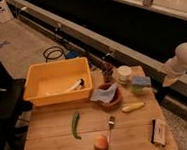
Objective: Place sponge in paper cup
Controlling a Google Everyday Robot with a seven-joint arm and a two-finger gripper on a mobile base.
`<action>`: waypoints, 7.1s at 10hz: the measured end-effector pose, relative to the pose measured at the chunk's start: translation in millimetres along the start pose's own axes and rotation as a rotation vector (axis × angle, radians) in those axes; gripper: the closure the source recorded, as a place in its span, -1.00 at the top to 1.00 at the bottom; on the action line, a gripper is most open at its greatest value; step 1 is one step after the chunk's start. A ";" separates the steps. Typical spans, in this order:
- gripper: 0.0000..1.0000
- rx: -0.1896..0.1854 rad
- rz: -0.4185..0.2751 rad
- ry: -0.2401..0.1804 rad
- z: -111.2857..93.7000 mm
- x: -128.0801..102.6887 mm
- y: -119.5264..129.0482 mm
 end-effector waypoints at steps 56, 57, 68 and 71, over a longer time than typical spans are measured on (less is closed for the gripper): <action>-1.00 -0.058 -0.184 0.016 37.9 -98.1 -29.9; -1.00 -0.034 -0.187 0.019 28.6 -98.6 -36.4; -1.00 0.103 -0.416 -0.081 12.5 -231.1 -96.2; -1.00 0.085 -0.402 -0.080 32.5 -225.8 -121.4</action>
